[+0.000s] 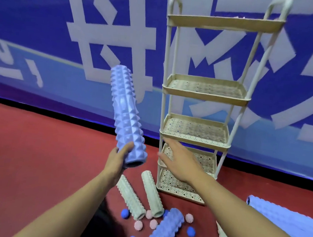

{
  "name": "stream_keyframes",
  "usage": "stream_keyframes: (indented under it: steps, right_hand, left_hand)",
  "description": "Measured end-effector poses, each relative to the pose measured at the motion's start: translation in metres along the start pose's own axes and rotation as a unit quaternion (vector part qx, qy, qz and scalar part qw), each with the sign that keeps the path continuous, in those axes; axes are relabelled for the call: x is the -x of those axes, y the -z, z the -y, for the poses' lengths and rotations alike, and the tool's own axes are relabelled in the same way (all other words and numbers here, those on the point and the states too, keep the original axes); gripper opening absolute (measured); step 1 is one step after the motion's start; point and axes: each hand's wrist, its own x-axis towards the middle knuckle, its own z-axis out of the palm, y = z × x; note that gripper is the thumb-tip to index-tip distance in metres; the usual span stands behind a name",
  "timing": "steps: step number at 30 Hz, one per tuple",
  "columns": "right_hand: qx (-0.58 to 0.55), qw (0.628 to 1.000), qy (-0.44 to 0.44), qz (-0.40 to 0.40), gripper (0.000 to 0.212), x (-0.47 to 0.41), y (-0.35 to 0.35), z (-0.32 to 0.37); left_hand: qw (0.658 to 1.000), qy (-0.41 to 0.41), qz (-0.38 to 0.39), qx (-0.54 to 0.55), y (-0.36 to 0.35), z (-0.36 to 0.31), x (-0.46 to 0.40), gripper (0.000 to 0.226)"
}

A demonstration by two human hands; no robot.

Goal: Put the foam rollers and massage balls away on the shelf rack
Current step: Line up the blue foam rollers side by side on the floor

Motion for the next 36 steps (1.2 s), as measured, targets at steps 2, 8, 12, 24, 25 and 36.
stream_keyframes:
  steps: [2,8,12,24,25,36]
  right_hand:
    - [-0.054,0.998,0.005,-0.028,0.066,0.001,0.018,0.018]
    - [-0.234,0.971,-0.004,-0.048,0.075,0.001,0.063,0.052]
    - [-0.316,0.946,-0.026,-0.064,0.086,-0.004,0.085,0.063]
    - [-0.523,0.827,-0.084,-0.189,0.078,0.022,0.163,0.014]
    - [-0.525,0.821,-0.092,-0.206,0.083,0.026,0.166,0.004]
    - [-0.223,0.872,-0.243,-0.360,0.118,0.112,0.169,-0.137]
  left_hand:
    - [0.998,-0.054,0.025,-0.003,-0.006,-0.009,0.011,0.063]
    - [0.987,-0.138,0.081,0.012,-0.034,-0.031,0.043,0.060]
    - [0.980,-0.161,0.112,-0.021,-0.050,-0.040,0.059,0.064]
    - [0.941,-0.220,0.201,-0.160,-0.110,-0.052,0.082,0.083]
    - [0.937,-0.225,0.202,-0.175,-0.116,-0.050,0.082,0.080]
    - [0.877,-0.268,0.233,-0.322,-0.201,-0.020,0.069,0.076]
